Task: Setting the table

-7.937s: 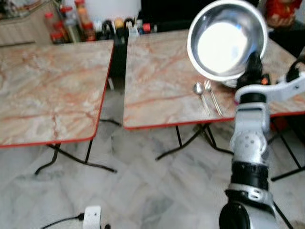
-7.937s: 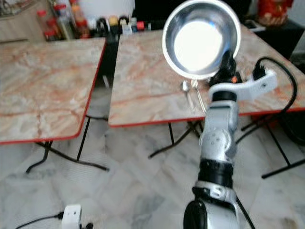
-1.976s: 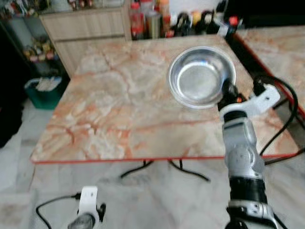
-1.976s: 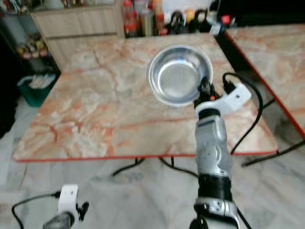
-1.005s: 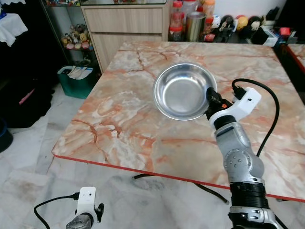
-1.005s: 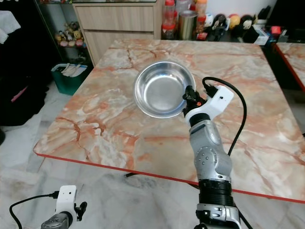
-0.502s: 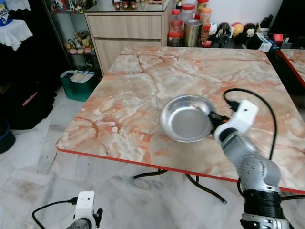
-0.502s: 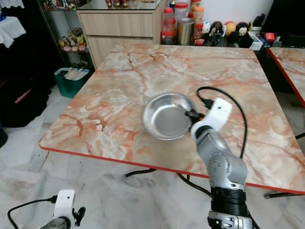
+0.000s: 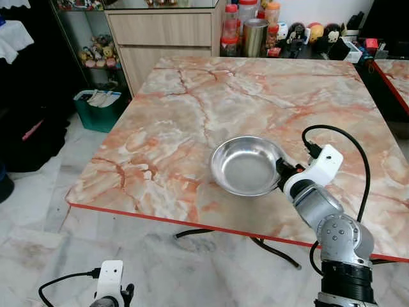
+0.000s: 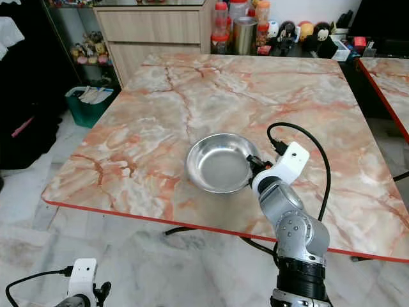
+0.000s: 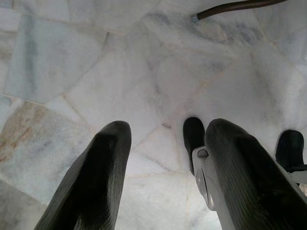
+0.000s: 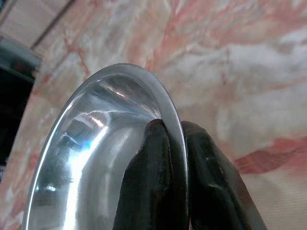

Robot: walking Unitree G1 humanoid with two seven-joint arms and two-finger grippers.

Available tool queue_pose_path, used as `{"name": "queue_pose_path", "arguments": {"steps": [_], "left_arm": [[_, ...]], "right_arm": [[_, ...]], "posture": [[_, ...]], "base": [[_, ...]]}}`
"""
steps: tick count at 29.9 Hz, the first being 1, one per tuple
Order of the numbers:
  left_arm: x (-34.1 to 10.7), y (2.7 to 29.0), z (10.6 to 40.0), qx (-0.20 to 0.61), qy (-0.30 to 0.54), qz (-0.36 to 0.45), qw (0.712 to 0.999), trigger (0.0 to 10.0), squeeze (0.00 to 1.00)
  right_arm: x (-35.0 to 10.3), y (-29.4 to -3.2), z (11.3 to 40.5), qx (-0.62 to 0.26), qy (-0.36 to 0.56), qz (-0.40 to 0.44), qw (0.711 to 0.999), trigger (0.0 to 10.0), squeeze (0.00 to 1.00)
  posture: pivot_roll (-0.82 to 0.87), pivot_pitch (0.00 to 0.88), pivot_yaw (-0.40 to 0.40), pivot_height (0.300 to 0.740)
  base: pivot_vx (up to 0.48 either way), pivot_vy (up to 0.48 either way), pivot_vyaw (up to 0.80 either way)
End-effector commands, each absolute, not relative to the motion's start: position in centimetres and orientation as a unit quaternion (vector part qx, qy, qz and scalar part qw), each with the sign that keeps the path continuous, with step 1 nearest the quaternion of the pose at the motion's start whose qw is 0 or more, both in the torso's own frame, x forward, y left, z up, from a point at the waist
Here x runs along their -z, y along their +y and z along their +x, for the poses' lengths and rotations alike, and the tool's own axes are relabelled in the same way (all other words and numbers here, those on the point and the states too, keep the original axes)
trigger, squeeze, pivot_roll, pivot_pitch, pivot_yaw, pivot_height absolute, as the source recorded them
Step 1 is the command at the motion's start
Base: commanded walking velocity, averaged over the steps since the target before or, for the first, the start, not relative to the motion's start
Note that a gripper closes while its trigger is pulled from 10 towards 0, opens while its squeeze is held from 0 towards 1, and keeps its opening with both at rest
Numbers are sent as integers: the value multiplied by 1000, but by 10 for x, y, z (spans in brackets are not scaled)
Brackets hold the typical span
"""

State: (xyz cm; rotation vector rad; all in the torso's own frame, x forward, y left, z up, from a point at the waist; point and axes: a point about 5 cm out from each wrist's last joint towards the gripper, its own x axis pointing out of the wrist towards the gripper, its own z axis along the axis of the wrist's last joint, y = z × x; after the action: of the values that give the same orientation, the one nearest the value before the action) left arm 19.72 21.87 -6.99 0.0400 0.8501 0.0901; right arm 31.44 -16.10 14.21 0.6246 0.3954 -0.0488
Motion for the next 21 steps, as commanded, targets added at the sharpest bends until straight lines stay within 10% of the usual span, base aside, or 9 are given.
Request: {"name": "queue_pose_path", "arguments": {"steps": [1, 21], "left_arm": [[74, 222, 189, -42, 432, 25, 901, 10000, 0], [78, 225, 179, -43, 442, 23, 896, 10000, 0]], "right_arm": [[-138, -164, 309, 36, 206, 302, 930, 10000, 0], [-132, -169, 304, 51, 226, 294, 927, 10000, 0]], "posture": [[-54, 111, 47, 740], [-55, 109, 46, 740]], "base": [[0, 0, 0], [0, 0, 0]]}}
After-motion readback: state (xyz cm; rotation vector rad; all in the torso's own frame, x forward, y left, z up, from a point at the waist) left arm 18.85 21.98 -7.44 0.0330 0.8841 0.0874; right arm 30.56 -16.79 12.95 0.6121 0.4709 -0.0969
